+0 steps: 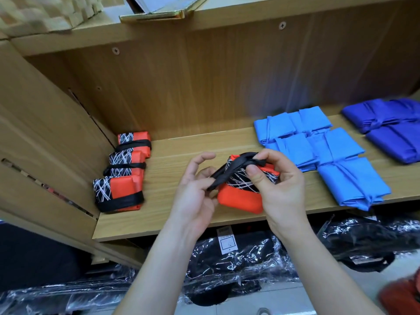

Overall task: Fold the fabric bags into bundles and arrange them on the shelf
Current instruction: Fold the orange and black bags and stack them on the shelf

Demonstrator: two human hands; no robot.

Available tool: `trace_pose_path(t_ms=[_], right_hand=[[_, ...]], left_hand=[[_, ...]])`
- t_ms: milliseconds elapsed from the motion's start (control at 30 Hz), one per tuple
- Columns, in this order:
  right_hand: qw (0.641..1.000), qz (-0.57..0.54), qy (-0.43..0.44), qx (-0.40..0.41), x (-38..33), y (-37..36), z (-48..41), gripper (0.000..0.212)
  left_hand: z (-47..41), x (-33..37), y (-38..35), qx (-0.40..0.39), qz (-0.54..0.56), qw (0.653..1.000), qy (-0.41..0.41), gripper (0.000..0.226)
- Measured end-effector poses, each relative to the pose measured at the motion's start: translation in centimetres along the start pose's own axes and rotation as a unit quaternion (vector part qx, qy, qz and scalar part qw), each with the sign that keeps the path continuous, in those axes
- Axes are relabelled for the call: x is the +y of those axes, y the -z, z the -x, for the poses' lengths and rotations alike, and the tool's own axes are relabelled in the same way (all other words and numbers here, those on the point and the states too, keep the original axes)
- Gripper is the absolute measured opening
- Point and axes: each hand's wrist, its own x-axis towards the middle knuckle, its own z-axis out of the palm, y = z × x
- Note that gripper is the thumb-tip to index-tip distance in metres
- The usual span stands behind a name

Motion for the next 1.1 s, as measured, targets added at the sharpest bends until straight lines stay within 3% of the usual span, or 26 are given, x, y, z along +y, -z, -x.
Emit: trace_pose_path(t_ms=[67,200,267,333,400,467,633,767,900,967,1100], right_hand=[[0.998,-0.048,-0.025,0.038,0.1,-0.3,-0.2,0.022],[0.98,-0.128,-0.124,0.086,0.1,-0.4,-1.0,0.015],[0.967,-0.146,-0.167,0.121,-0.1,-0.1,-1.8,0.01],[0.967,-0.135,-0.177,0.125,-0.4,-0.1,-2.2,0.006],[0.968,-0.124,-0.184,0.117,-0.4,-0.3,-2.0,0.004],[0.964,-0.129,-0.199,0.118,-0.3,-0.7,-1.6,0.004],[0.964,-0.133,-0.187,0.132,-0.9,-1.3,-1.4,0.009],[0.962,-0.122,-0.197,0.145,-0.6,-1.9,-1.2,0.005],[0.954,-0.16,-0.254,-0.022,-0.9,-0.6,-1.3,0.038],[0.949,-0.173,-0.255,-0.059,-0.8,-0.2,-1.3,0.051],[0.966,-0.131,-0.212,0.066,0.0,-1.1,-1.5,0.05]], left_hand=[[0.4,-0.2,-0.5,-0.052,0.014,0.996,-0.065,0.043],[0.8,0.0,-0.1,-0.08,-0.1,0.983,-0.135,0.014],[1.3,0.0,0.4,-0.115,-0.181,0.965,-0.15,0.026],[1.6,0.0,0.7,-0.112,-0.298,0.93,-0.181,0.04],[1.5,0.4,0.7,-0.085,-0.393,0.87,-0.286,0.042],[1.1,0.8,0.8,-0.094,-0.392,0.843,-0.355,0.043],[1.2,0.8,0.3,-0.106,-0.38,0.835,-0.384,0.036],[0.8,0.1,0.5,-0.077,-0.345,0.862,-0.364,0.035],[0.1,0.1,1.2,-0.059,-0.316,0.9,-0.296,0.034],[-0.3,0.1,1.6,-0.045,-0.309,0.912,-0.265,0.034],[-0.2,-0.9,0.7,0.029,-0.314,0.909,-0.273,0.026]])
